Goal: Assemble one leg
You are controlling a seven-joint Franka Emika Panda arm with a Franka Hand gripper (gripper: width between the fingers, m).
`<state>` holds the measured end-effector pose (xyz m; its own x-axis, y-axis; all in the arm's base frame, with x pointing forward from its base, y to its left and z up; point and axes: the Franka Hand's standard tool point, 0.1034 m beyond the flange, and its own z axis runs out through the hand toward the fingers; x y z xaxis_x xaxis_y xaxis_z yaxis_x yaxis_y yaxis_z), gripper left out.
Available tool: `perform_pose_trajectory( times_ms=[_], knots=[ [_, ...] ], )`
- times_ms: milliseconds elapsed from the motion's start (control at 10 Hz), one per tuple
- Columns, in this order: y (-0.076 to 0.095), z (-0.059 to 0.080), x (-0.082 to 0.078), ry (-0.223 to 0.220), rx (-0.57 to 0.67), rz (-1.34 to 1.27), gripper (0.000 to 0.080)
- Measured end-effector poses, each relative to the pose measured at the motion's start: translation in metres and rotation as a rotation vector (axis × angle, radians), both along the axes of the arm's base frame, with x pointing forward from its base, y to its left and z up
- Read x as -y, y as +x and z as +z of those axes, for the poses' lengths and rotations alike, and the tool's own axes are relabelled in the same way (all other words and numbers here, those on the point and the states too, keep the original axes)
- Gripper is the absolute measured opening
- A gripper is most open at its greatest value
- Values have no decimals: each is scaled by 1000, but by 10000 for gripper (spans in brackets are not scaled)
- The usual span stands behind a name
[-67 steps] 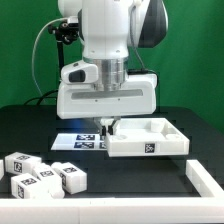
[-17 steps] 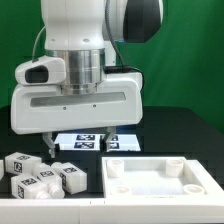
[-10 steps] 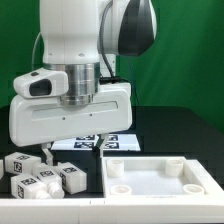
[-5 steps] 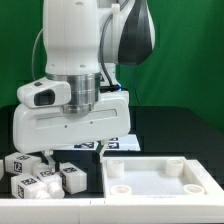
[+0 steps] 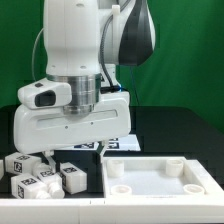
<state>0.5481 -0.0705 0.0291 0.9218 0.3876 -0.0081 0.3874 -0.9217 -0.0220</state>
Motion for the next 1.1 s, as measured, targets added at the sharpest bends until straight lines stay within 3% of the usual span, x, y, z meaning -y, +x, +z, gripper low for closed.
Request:
perform_pose_trajectory(
  times_ms=[100,200,300,400,500,600,700,1100],
  knots=[
    [0,0,0,0,0,0,524],
    [0,0,0,0,0,0,524],
    [0,0,0,0,0,0,347],
    [0,0,0,0,0,0,347],
    [0,0,0,0,0,0,146],
    [0,0,0,0,0,0,47],
    [0,0,0,0,-1,0,10],
    [0,0,0,-1,0,3,1]
  ],
)
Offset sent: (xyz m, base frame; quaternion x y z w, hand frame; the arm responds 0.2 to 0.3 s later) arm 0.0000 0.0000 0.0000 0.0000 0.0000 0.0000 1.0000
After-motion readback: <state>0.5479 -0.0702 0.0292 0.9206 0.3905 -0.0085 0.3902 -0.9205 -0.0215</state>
